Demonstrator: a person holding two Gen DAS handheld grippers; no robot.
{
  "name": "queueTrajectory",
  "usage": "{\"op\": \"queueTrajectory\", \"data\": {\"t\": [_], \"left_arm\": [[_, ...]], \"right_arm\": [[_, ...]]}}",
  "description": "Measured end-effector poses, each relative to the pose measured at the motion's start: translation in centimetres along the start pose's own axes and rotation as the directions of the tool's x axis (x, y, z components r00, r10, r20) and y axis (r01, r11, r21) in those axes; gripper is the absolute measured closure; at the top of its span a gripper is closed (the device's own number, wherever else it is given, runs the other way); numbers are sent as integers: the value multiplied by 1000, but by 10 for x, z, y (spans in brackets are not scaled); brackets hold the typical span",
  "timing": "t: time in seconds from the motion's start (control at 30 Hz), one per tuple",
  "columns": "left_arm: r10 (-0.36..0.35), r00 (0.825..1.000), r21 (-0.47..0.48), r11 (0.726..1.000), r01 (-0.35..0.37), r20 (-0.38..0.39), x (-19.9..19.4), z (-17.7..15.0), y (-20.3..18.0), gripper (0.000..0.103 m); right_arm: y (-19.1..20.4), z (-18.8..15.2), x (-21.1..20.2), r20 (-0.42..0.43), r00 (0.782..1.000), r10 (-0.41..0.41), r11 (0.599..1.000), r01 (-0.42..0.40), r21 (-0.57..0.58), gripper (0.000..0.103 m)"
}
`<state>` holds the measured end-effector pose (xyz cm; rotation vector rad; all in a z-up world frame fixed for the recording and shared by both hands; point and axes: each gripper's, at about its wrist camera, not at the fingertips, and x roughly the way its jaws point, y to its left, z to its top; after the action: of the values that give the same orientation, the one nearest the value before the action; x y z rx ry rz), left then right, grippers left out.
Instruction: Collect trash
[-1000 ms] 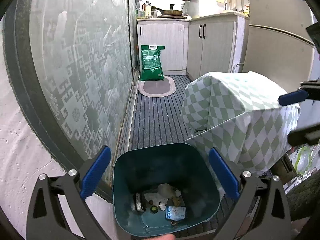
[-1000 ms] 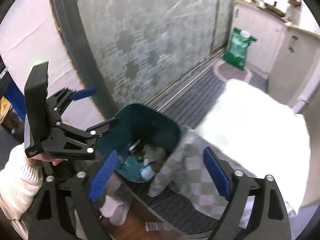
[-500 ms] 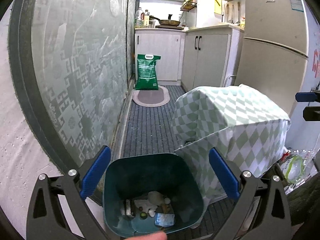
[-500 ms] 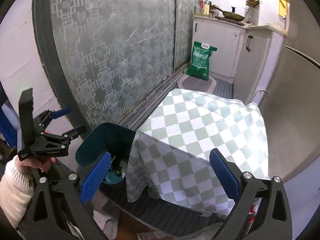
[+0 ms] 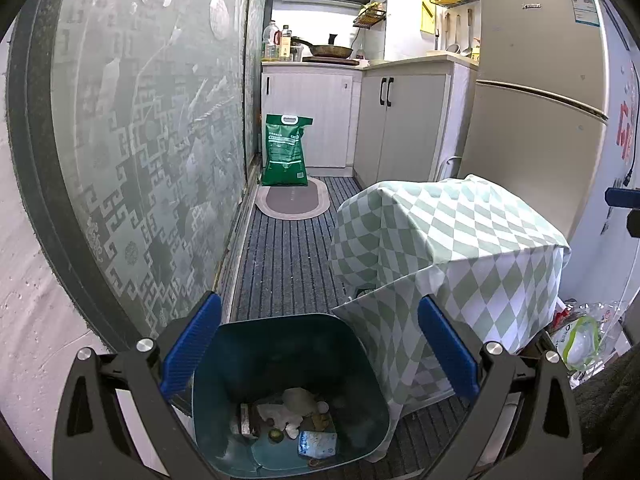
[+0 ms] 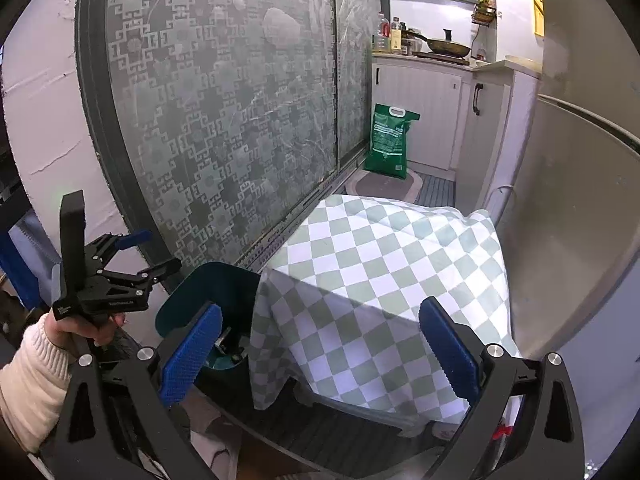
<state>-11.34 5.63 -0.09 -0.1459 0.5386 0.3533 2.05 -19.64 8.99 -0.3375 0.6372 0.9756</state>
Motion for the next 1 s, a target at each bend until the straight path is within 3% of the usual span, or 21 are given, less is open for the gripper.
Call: {"op": "queueTrajectory", "data": {"t": [1.0], "left_arm": [[20, 1000, 4, 1000, -20, 20, -2, 3, -7, 3]], "right_arm": [[-3, -1, -4, 13, 1000, 0, 1000, 0, 15, 3]]}}
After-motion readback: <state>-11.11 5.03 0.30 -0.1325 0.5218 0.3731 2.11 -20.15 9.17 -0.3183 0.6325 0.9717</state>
